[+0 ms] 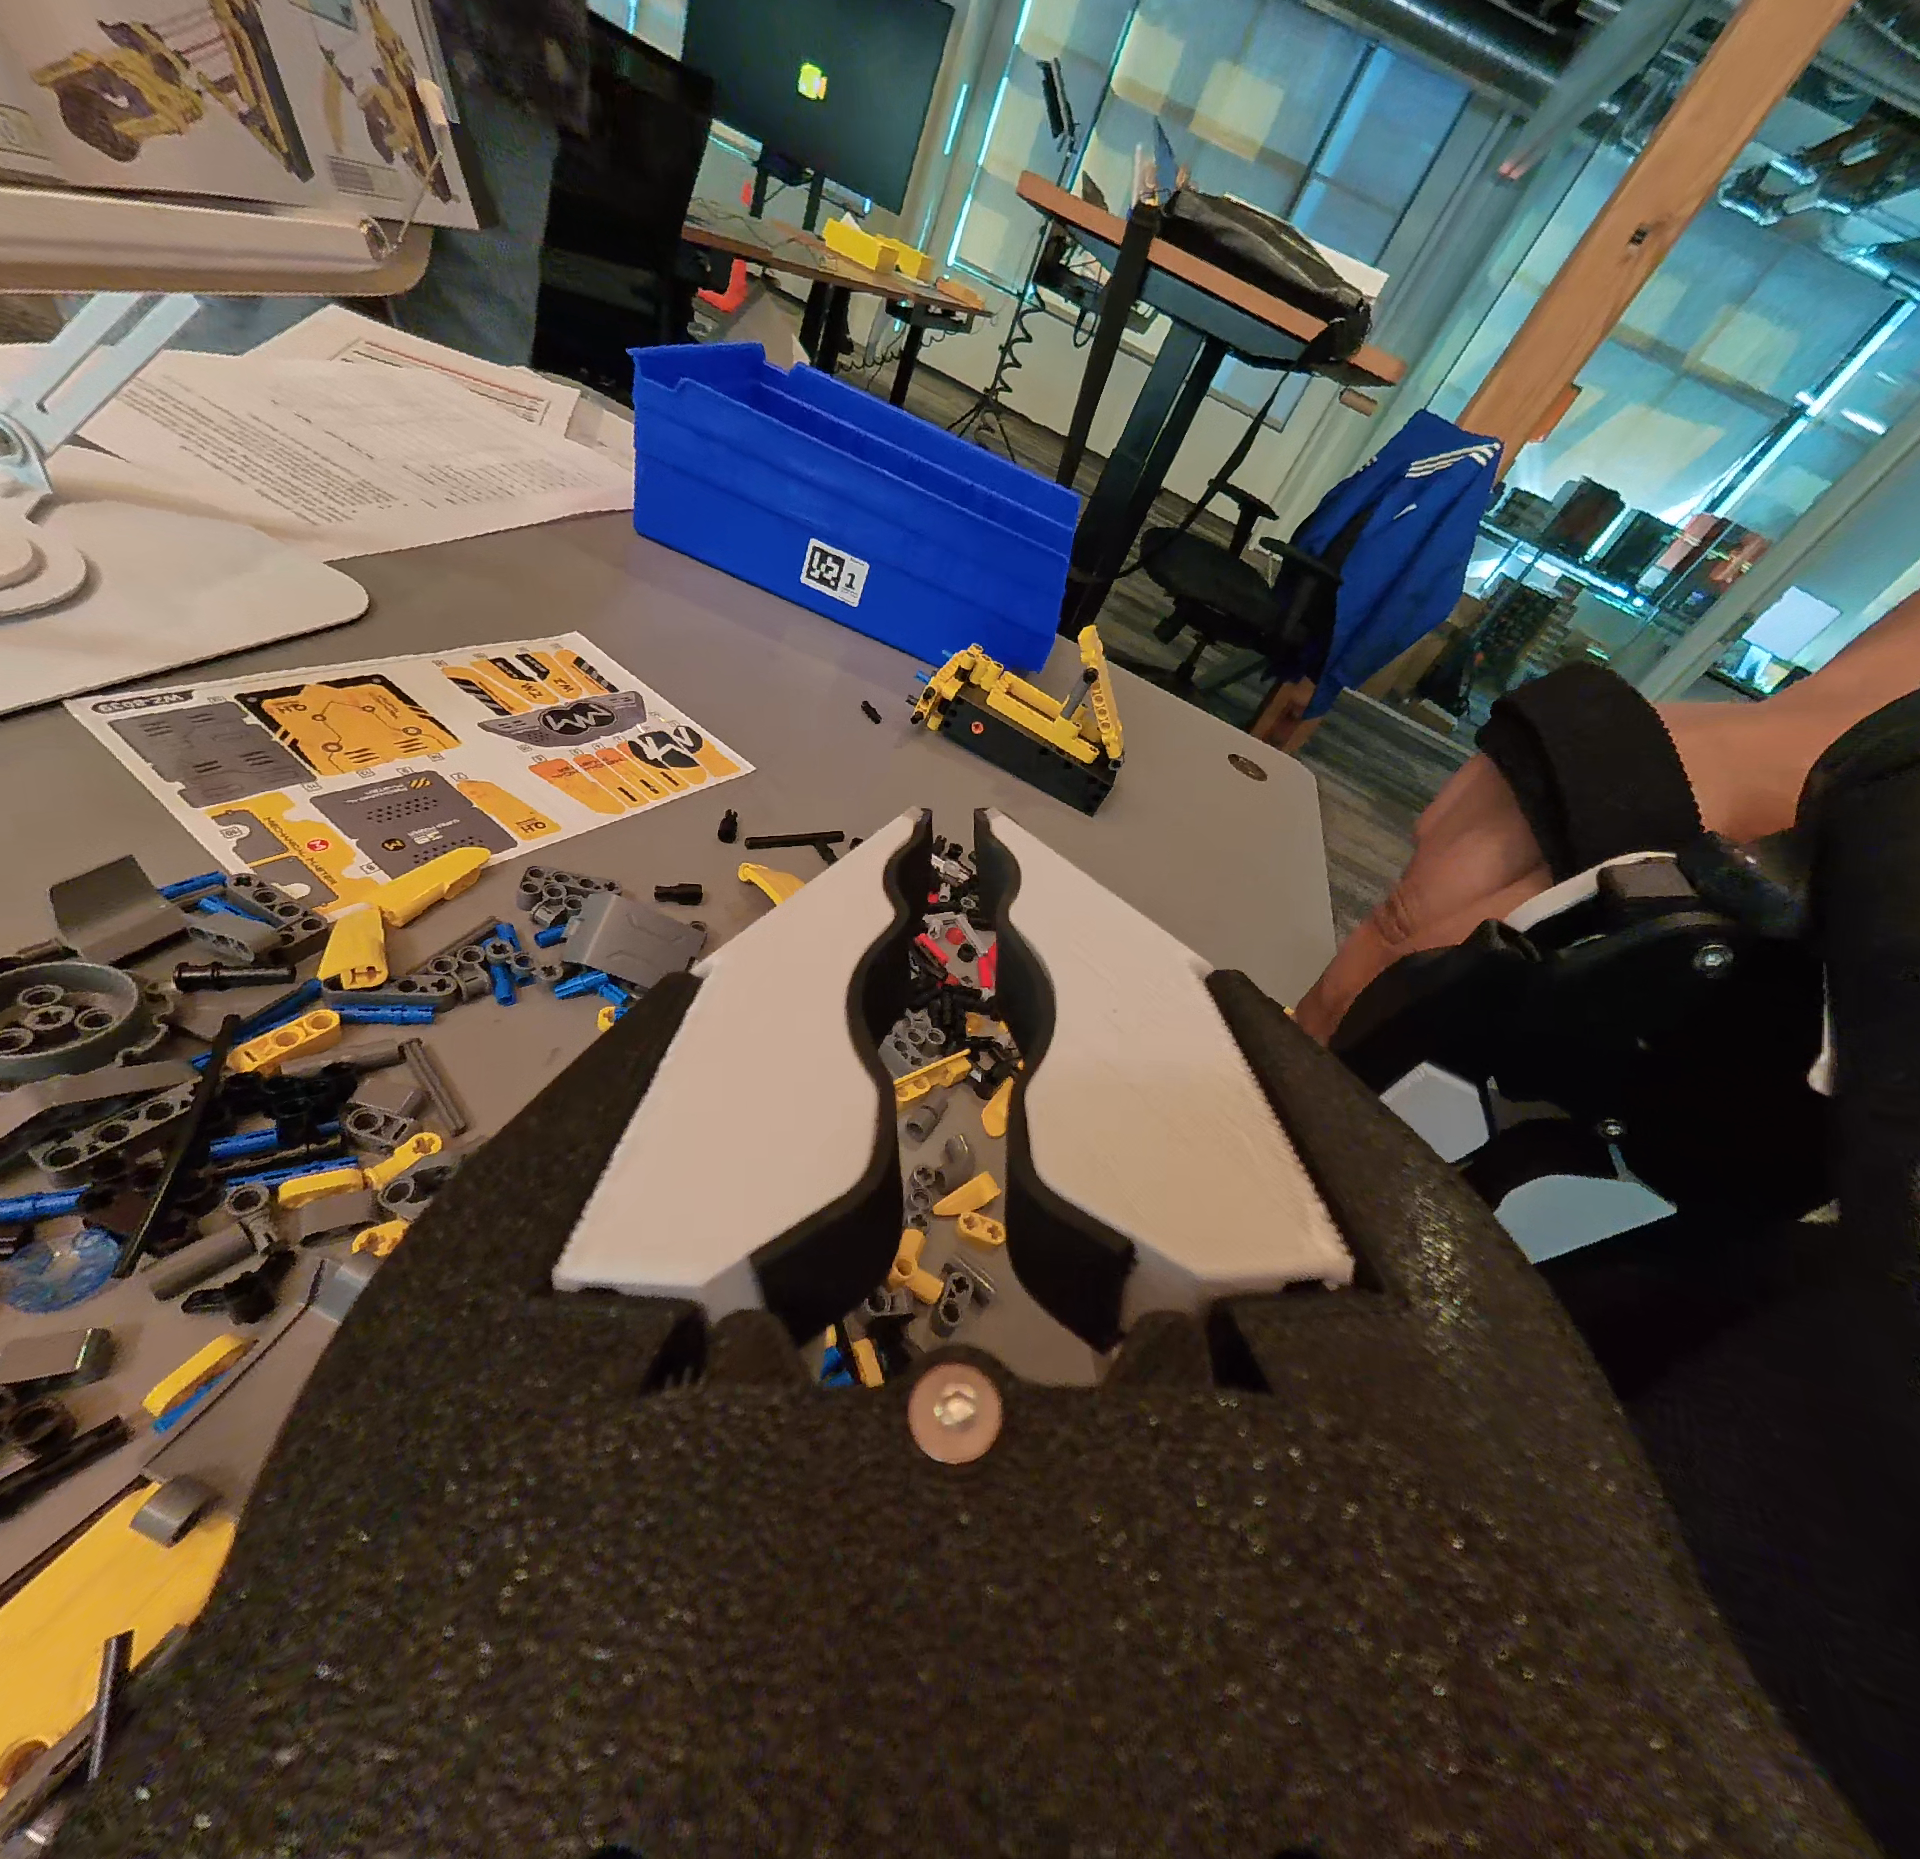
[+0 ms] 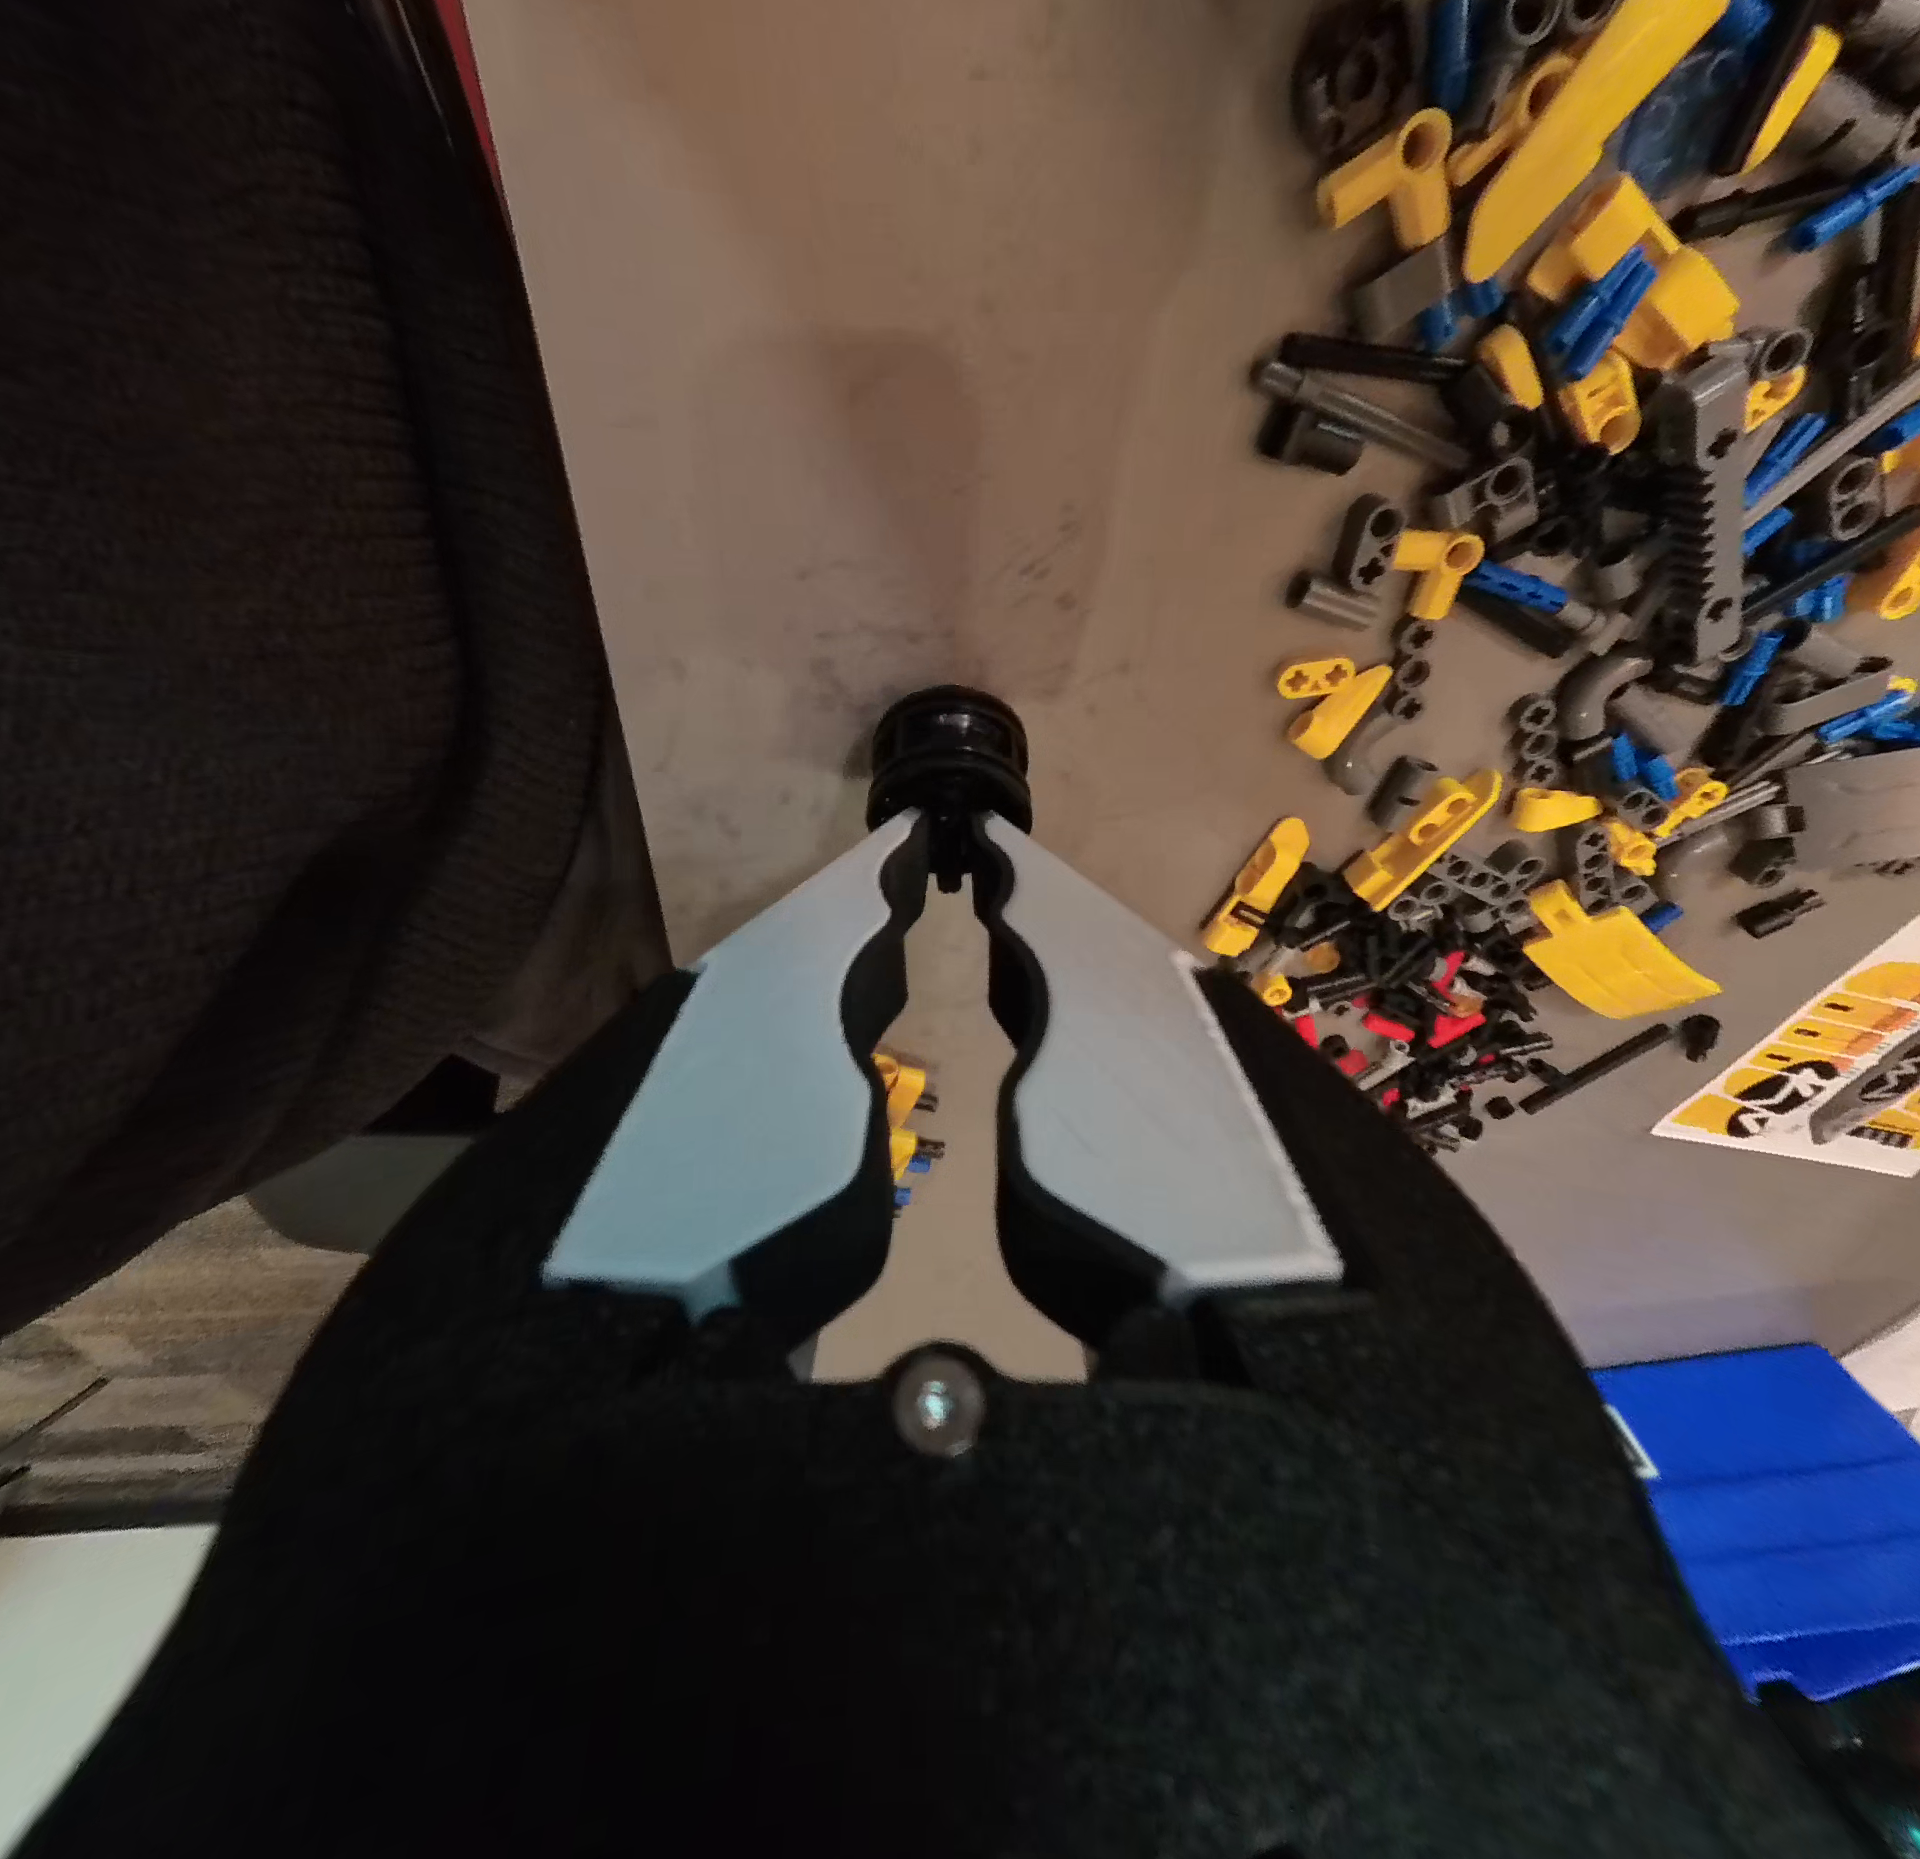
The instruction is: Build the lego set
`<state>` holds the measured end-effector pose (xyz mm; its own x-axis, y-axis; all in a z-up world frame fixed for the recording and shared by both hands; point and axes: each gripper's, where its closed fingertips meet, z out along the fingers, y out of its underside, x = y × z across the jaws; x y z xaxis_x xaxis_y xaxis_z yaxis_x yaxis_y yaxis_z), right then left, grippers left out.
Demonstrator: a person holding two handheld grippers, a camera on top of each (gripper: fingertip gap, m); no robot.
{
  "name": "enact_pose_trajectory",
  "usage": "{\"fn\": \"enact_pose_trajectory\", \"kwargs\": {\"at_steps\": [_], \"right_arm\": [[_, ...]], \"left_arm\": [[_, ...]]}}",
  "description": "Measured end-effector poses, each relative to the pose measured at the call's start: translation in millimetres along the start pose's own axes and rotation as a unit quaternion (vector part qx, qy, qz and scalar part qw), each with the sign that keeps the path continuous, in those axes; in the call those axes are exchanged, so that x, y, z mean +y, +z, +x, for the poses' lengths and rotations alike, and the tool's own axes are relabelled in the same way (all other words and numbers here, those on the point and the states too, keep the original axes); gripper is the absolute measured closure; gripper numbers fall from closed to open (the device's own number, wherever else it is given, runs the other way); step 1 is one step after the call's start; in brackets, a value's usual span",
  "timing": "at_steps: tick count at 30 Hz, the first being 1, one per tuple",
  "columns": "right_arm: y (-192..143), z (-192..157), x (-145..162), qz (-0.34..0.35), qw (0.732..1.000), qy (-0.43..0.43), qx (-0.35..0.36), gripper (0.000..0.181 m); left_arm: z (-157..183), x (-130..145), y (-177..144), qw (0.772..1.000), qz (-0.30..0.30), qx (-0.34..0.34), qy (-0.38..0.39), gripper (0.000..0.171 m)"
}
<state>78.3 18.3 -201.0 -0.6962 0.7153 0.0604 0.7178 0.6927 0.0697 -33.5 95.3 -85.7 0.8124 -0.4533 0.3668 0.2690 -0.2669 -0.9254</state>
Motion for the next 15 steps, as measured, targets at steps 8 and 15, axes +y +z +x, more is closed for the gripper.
{"fn": "enact_pose_trajectory", "kwargs": {"at_steps": [8,15], "right_arm": [[-1.7,2.1,-3.3,0.023,0.999,-0.028,0.026,0.174],[-5.6,0.7,0.2,-0.001,1.0,-0.014,0.007,0.174]], "left_arm": [[0.8,1.3,1.2,1.0,-0.004,0.001,0.001,0.164],[1.0,1.5,1.5,1.0,-0.004,0.002,0.001,0.164]]}}
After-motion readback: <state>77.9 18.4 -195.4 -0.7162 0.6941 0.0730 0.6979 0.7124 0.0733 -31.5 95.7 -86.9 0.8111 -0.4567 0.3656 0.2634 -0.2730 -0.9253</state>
